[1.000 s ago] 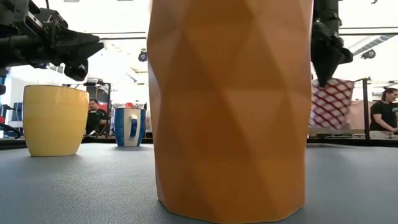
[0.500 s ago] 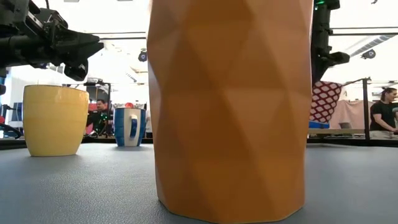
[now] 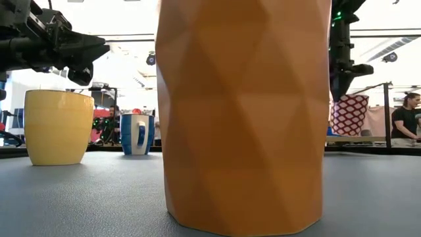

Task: Place coffee mugs
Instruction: Put the red patterned mug on the shelf

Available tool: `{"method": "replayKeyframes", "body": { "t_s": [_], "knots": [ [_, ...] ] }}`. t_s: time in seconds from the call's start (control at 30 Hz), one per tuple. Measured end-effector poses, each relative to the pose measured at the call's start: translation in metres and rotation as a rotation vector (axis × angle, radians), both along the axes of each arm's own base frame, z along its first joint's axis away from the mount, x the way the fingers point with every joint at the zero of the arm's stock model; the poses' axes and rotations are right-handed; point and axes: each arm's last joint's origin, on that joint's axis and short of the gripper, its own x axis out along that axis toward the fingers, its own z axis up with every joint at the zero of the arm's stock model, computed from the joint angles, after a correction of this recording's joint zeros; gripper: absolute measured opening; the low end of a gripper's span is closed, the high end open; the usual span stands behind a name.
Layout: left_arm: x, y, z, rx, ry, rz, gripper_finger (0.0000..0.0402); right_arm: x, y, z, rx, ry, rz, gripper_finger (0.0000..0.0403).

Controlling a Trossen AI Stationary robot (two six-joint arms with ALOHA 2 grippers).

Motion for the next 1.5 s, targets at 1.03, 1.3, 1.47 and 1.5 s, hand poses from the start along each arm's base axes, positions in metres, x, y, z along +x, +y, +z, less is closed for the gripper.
{"method": "replayKeyframes", "body": {
  "t_s": [1.03,1.3,1.47,1.5],
  "knots": [
    [0.000,0.000,0.000,0.000,0.000,0.000,0.0073,-0.002,0.004,0.030,0.061,0.312,0.526,0.0146],
    [0.000,0.000,0.000,0.000,0.000,0.000,0.0073,0.005,0.008,0.023,0.046,0.344,0.696,0.0153],
    [0.000,0.000,0.000,0.000,0.000,0.000,0.0073,0.009,0.009,0.019,0.032,0.342,0.765,0.0144],
    [0.000,0.000,0.000,0.000,0.000,0.000,0.0073,0.009,0.009,0.018,0.033,0.342,0.768,0.0142]
  ]
}}
